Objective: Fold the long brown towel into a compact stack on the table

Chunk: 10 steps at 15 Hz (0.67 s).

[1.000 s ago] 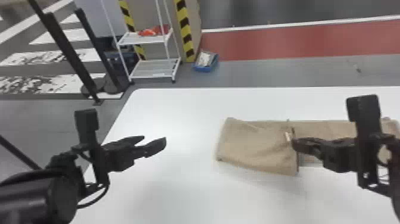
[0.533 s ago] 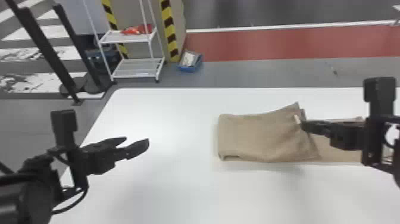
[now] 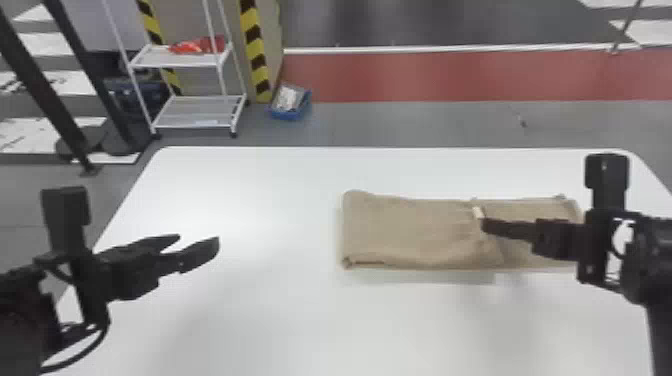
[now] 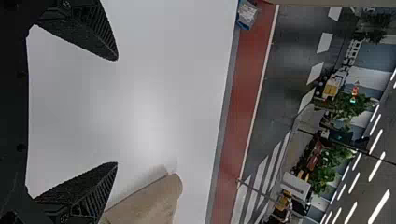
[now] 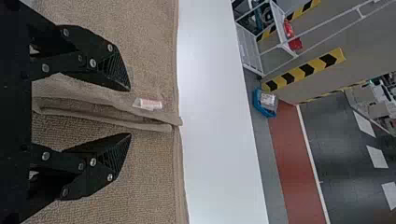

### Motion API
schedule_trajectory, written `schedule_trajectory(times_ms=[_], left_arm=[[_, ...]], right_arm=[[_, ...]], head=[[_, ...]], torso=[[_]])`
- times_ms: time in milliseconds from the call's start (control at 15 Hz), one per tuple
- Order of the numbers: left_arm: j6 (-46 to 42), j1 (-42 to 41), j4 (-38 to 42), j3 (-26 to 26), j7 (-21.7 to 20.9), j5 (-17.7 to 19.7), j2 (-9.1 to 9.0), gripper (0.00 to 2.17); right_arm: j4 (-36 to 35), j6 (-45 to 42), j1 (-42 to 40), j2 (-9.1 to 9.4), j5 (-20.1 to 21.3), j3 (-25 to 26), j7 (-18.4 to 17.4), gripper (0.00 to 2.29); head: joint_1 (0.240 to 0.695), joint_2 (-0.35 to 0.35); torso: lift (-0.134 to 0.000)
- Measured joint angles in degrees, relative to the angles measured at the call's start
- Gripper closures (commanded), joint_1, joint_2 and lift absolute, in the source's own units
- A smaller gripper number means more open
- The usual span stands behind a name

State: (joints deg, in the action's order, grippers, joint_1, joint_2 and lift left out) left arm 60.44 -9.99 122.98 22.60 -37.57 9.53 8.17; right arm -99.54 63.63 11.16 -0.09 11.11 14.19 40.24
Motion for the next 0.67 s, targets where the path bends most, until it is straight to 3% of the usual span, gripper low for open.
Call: schedule_trajectory(times_ms=[333,667], left_arm=[[0.0,-0.1,-0.1,-0.5,0.0,-0.2,0.00,0.08],[0.0,-0.6,0.1,-0.6,-0.2,-0.3,0.09,0.08]], right_arm=[[0.4,0.0,-0.7,0.00,-0.1,-0.3,0.1,0.16],[1.5,-0.4,0.0,0.00,0.1,-1.9,0.0,0.51]], head=[[0.695,0.060],[0.695,0.073]], torso=[[-0.124],[-0.124]])
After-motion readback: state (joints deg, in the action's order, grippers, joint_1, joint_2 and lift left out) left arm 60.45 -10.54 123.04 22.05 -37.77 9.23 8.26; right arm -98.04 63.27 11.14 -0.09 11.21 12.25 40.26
